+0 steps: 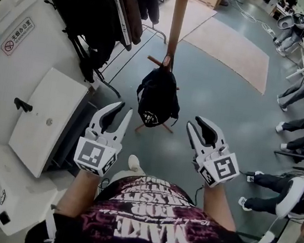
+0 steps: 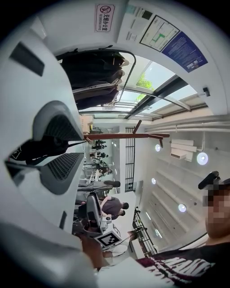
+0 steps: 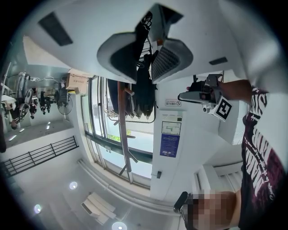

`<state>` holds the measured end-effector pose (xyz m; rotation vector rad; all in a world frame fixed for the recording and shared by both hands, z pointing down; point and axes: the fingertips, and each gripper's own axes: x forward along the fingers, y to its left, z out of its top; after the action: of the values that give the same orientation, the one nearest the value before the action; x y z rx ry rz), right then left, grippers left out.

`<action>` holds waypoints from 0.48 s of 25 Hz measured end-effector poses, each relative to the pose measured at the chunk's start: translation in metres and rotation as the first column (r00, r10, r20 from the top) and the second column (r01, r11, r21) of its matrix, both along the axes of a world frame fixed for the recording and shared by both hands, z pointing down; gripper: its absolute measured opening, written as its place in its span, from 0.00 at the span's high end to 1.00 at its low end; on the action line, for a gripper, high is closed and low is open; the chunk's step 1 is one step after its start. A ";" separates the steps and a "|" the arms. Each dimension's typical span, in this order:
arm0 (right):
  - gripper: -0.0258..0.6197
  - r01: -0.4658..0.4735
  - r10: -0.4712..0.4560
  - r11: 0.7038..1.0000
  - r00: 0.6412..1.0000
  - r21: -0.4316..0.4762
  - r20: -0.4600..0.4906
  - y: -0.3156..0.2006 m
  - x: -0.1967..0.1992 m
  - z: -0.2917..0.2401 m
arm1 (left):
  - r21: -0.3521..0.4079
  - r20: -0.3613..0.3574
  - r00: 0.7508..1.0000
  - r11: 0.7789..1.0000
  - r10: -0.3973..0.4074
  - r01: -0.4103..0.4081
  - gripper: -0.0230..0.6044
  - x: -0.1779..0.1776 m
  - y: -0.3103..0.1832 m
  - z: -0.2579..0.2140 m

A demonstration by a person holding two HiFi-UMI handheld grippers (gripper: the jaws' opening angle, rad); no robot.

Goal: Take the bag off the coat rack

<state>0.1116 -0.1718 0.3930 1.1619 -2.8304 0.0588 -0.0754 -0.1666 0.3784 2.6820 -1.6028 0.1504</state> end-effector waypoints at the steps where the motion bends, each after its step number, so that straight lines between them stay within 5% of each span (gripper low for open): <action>1: 0.78 -0.004 0.004 1.000 1.000 -0.002 -0.002 -0.003 -0.002 0.001 | -0.002 0.001 1.000 1.000 0.005 -0.005 0.82 -0.002 -0.004 0.001; 12: 0.78 -0.047 0.048 0.999 0.999 0.002 -0.025 -0.034 -0.024 -0.004 | 0.006 -0.011 0.999 0.999 0.053 -0.053 0.82 -0.023 -0.043 -0.002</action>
<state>0.0878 -0.2062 0.3889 1.2213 -2.7815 0.0450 -0.0988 -0.2095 0.3766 2.7258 -1.5325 0.1310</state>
